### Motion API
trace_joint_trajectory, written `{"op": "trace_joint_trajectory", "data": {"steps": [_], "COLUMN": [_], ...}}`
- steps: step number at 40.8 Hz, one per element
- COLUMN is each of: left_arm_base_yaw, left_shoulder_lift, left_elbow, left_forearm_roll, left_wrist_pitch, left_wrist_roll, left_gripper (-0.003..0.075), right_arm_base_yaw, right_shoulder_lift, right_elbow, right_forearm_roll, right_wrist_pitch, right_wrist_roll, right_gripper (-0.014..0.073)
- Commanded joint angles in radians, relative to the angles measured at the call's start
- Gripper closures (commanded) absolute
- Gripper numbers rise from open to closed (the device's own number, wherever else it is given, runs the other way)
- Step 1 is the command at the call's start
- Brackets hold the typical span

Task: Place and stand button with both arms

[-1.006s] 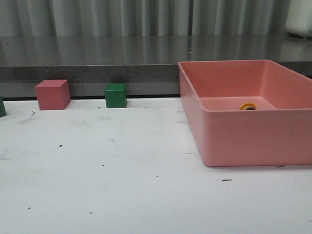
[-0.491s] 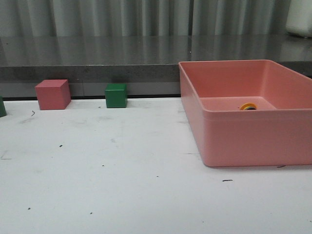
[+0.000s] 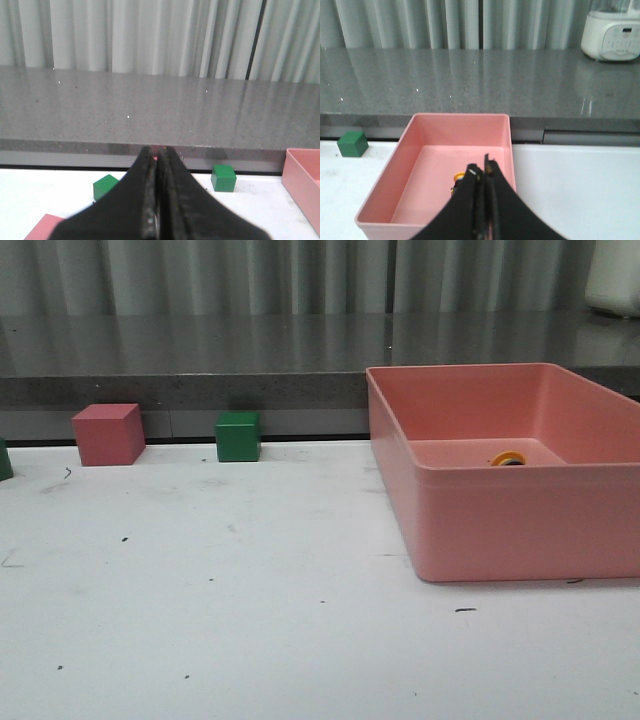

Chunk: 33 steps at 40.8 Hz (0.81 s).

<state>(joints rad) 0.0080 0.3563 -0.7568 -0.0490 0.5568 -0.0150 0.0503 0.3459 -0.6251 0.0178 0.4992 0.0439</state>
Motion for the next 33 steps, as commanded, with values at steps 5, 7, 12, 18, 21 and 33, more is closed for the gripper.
{"op": "trace_joint_trajectory", "data": {"steps": [5, 7, 12, 18, 21, 33], "left_arm_base_yaw": [-0.007, -0.007, -0.007, -0.007, -0.007, -0.007], "left_shoulder_lift": [0.079, 0.090, 0.104, 0.106, 0.106, 0.110], "left_elbow": [-0.034, -0.034, -0.034, -0.034, -0.034, -0.034], "left_forearm_roll": [-0.010, -0.010, -0.010, -0.010, -0.012, -0.006], "left_wrist_pitch": [-0.057, -0.057, -0.057, -0.057, -0.057, -0.069], "left_wrist_roll": [-0.001, -0.001, -0.001, -0.001, -0.001, -0.001], "left_gripper": [0.0740, 0.0740, 0.0740, 0.0740, 0.0740, 0.0704], "right_arm_base_yaw": [-0.005, -0.005, -0.005, -0.005, -0.005, -0.005], "right_shoulder_lift": [0.081, 0.089, 0.094, 0.094, 0.094, 0.094], "right_elbow": [-0.036, -0.036, -0.036, -0.036, -0.036, -0.036], "right_forearm_roll": [-0.010, -0.010, -0.010, -0.010, -0.010, -0.010], "right_wrist_pitch": [-0.031, -0.032, -0.036, -0.037, -0.040, -0.045], "right_wrist_roll": [-0.007, -0.007, -0.007, -0.007, -0.007, -0.007], "right_gripper": [0.0709, 0.0709, 0.0709, 0.0709, 0.0709, 0.0620]}}
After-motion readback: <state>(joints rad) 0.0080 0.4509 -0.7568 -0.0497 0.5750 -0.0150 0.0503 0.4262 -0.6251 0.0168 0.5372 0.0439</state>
